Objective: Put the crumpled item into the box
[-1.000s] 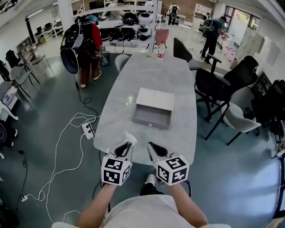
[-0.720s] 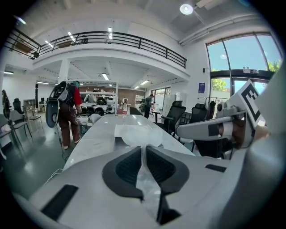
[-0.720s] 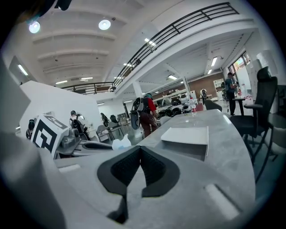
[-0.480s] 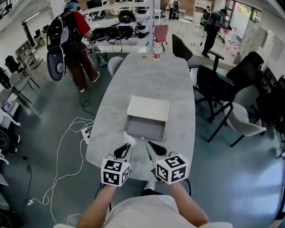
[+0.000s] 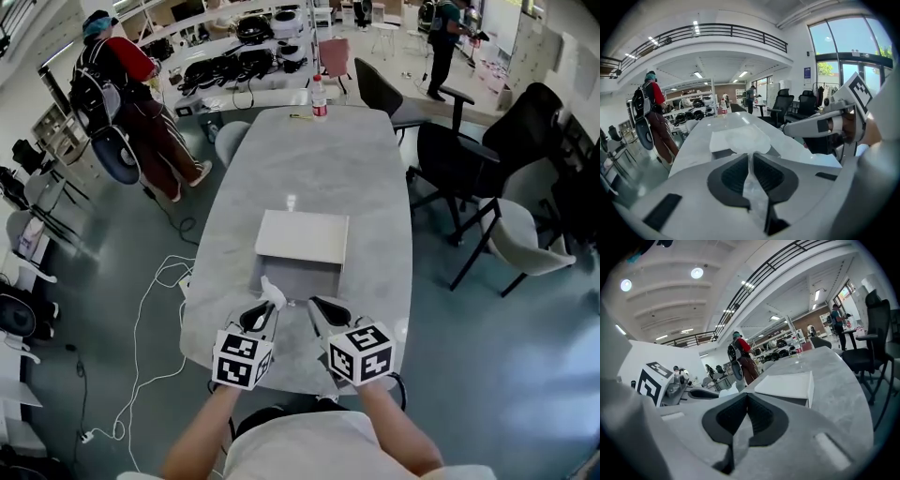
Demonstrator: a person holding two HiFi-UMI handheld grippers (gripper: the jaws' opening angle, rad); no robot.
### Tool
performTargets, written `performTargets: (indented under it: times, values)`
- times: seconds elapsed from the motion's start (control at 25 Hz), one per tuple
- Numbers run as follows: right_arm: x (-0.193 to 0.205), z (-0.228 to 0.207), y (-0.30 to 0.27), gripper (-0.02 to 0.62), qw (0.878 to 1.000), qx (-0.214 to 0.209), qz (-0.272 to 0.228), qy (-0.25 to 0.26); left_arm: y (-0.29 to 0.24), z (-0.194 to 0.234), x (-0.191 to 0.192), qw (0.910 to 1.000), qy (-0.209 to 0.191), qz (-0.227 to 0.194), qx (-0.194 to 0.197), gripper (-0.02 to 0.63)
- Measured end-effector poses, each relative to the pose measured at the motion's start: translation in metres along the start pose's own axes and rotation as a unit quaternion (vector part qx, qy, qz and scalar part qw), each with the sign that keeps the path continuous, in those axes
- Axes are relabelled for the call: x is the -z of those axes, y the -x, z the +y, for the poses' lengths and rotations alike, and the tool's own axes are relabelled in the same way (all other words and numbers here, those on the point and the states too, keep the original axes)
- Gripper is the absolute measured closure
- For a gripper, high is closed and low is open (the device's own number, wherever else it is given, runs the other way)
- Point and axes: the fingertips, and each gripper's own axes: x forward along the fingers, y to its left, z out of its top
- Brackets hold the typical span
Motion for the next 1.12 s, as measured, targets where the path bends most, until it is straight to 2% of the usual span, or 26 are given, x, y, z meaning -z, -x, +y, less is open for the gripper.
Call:
performTargets:
  times: [0.24, 0.44, 0.76, 1.12]
  values:
    - [-0.004, -0.024, -0.002, 0.591, 1.000, 0.022, -0.008, -0.015, -0.031, 0.000, -0.013, 0.9967, -0.068, 0.029, 0.034, 0.571]
    - [-0.009, -0.039, -0.007, 0.591, 0.998, 0.062, -0.022, -0.024, -0.055, -0.001, -0.016, 0.9863, -0.137, 0.044, 0.081, 0.571]
    - [-0.011, -0.049, -0.022, 0.591, 0.990, 0.132, -0.034, -0.032, -0.089, 0.004, -0.012, 0.9571, -0.236, 0.064, 0.156, 0.569]
    - [-0.012, -0.047, -0.023, 0.591, 0.975, 0.214, -0.041, -0.041, -0.114, 0.008, 0.003, 0.9149, -0.324, 0.078, 0.228, 0.569]
